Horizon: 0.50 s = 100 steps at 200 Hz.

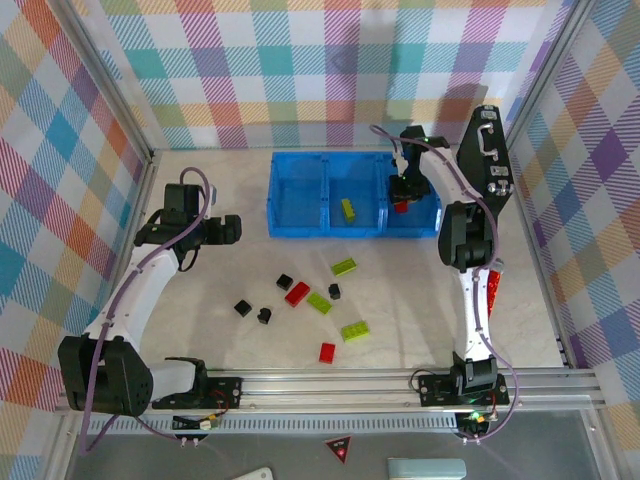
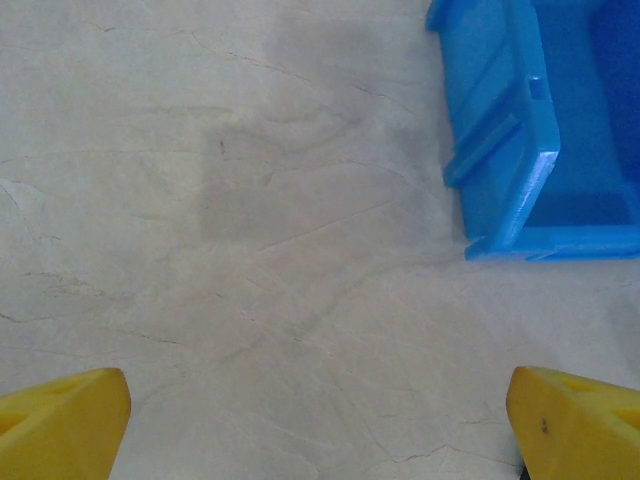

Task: Sort the legos into containers by color
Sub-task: Place the lego in the container.

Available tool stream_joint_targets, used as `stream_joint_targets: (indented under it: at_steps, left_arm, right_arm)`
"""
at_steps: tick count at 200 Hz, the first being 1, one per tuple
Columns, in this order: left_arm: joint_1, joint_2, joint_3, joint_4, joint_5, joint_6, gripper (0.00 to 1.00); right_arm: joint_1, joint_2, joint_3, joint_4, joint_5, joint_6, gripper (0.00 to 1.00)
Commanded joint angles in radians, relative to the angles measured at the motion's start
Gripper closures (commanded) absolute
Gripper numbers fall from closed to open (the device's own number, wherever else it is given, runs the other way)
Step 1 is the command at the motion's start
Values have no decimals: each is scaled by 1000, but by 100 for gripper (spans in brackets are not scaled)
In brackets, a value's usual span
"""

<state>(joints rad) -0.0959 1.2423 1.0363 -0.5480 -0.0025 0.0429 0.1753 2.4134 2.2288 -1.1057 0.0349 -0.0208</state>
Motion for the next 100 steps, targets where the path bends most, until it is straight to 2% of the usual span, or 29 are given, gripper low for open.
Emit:
stream_joint_targets:
  at_steps: [1, 64, 100]
  left_arm:
    - [2, 4, 2, -16, -9, 14, 4]
    - [1, -1, 1, -15, -1, 13, 4]
    - [2, -2, 1, -16, 4, 9, 4]
  right_arm:
    - [-12, 25, 34, -54, 8, -29, 77]
    - [-15, 47, 26, -55, 19, -16, 70]
    - [-15, 33, 24, -61, 22, -9, 57]
